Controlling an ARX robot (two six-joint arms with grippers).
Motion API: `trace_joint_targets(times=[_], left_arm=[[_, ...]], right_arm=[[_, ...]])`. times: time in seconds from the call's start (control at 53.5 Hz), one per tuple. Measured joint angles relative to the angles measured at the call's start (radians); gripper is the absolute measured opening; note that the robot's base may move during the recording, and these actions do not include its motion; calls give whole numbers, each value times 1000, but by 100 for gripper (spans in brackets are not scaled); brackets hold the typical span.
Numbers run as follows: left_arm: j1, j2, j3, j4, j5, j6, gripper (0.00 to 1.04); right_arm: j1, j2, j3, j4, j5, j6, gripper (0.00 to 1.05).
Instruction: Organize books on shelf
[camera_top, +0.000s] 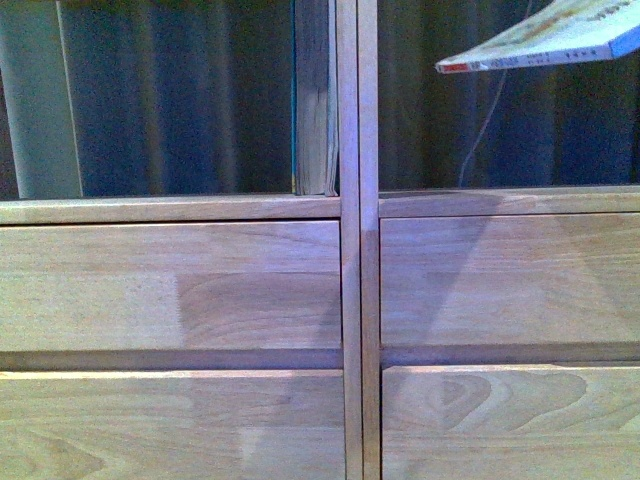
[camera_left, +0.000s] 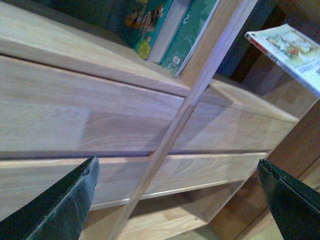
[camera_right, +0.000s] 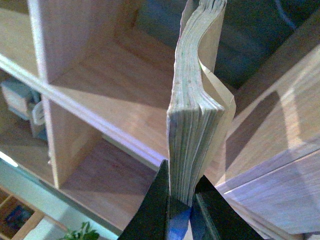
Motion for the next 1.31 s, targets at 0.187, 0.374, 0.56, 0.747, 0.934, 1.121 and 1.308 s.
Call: trace_joint_targets(times=[0.187, 0.374, 0.56, 0.747, 0.934, 1.121, 1.308], left_arm=[[-119, 150, 213, -1, -14, -193, 97], [-277, 286, 347, 169, 7, -463, 97], [-422, 326, 364, 327, -31, -530, 97], [-459, 373, 399, 350, -69, -559, 97], [-481, 403, 433, 375, -93, -606, 97], [-503, 410, 453, 418, -100, -652, 97], [-531, 410, 454, 422, -104, -663, 89]], right_arm=[[68, -62, -48, 85, -46, 12, 7], [161, -61, -74, 182, -65, 11, 7], [233, -13, -50, 175, -34, 10, 7], [328, -42, -47, 168, -37, -13, 7], [378, -49, -46, 168, -29, -27, 7], [411, -48, -46, 182, -15, -28, 7], [431, -37, -42, 203, -5, -27, 7]])
